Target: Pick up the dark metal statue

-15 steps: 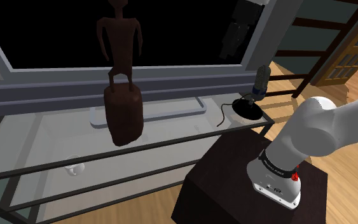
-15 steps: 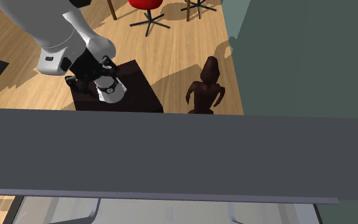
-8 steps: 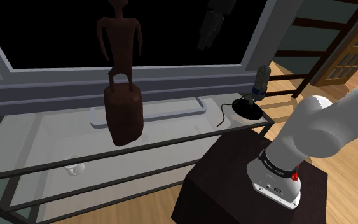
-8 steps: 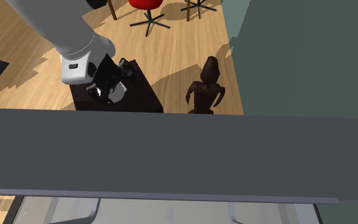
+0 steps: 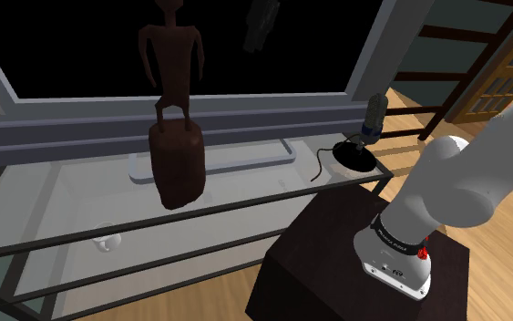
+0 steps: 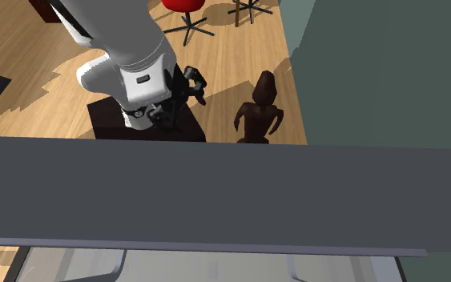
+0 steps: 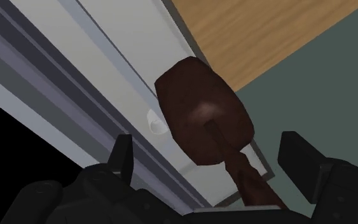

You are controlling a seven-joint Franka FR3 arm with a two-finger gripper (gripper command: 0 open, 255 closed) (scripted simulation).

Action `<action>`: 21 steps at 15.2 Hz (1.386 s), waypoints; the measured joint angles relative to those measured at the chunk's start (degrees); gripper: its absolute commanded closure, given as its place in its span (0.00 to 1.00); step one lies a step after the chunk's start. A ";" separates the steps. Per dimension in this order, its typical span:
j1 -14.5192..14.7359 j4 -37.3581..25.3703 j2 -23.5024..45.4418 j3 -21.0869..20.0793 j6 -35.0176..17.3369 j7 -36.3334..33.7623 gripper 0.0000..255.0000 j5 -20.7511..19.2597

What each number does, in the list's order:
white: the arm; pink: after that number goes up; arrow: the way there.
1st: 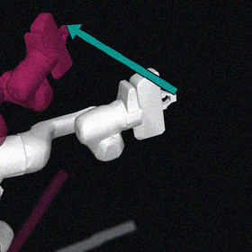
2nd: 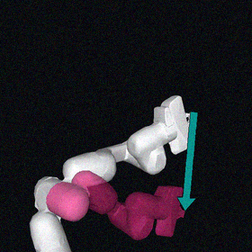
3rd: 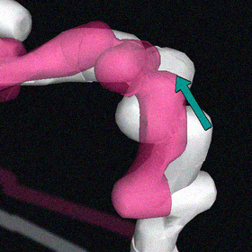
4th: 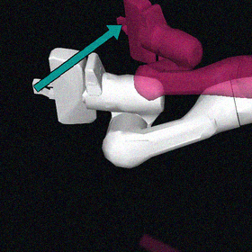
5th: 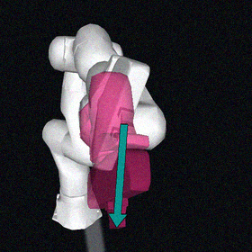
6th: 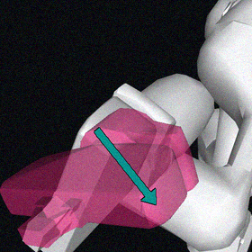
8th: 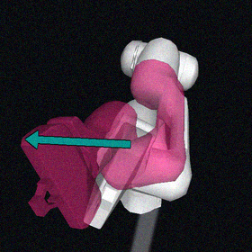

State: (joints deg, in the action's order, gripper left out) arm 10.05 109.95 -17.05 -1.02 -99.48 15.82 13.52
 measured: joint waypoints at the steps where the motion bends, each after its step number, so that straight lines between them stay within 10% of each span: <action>1: 0.55 -1.72 1.47 -0.38 -0.02 0.50 0.00 0.40; 11: 4.88 -24.58 17.33 -3.83 4.19 5.28 0.00 2.85; 19: 5.24 -18.76 16.84 -4.19 -1.13 7.04 0.00 3.28; 20: 5.26 -18.37 16.73 -4.21 -1.43 7.10 1.00 3.30; 21: 5.27 -18.20 16.67 -4.22 -1.55 7.12 1.00 3.31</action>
